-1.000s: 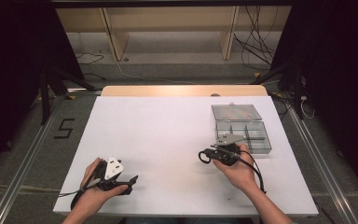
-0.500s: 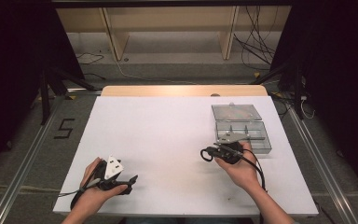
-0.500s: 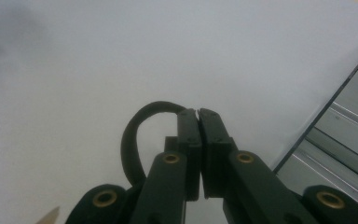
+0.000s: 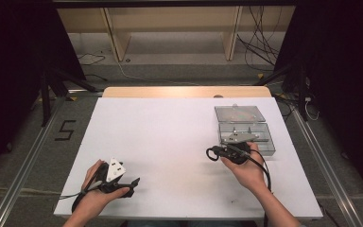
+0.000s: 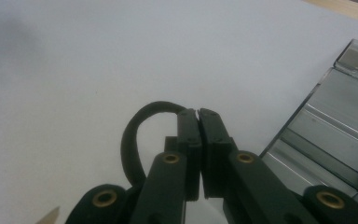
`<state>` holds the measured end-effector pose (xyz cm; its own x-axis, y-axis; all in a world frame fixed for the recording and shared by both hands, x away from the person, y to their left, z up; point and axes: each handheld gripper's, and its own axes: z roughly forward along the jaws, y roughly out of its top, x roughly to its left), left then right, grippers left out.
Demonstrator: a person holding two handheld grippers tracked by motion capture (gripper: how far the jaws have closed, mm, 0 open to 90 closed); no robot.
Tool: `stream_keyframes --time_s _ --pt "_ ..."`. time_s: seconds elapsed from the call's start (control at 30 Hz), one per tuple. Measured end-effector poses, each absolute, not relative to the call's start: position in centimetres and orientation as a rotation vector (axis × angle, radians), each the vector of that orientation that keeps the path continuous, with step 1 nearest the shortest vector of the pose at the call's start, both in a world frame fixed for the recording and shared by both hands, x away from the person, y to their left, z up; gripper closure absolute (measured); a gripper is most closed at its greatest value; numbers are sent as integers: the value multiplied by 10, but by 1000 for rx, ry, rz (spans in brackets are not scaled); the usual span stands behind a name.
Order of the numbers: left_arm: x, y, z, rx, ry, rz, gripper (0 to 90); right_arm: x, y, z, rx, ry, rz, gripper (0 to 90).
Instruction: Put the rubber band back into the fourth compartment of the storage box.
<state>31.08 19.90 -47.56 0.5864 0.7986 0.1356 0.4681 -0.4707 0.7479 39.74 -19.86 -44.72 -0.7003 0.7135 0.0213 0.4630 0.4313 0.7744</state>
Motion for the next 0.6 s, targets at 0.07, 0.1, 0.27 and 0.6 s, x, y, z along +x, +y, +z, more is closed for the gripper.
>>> stream_keyframes --time_s 0.07,0.1,0.27,0.6 --pt "311 199 -475 2141 1001 628 184 399 -201 -446 1024 2368 1143 887" --pt "311 199 -476 2136 1005 628 184 399 -201 -446 1024 2368 1143 887" --pt "311 199 -475 2139 1001 629 185 400 -205 -444 1033 2350 1149 888" --pt "311 199 -475 2135 1002 633 186 402 -212 -441 1054 2320 1159 887"
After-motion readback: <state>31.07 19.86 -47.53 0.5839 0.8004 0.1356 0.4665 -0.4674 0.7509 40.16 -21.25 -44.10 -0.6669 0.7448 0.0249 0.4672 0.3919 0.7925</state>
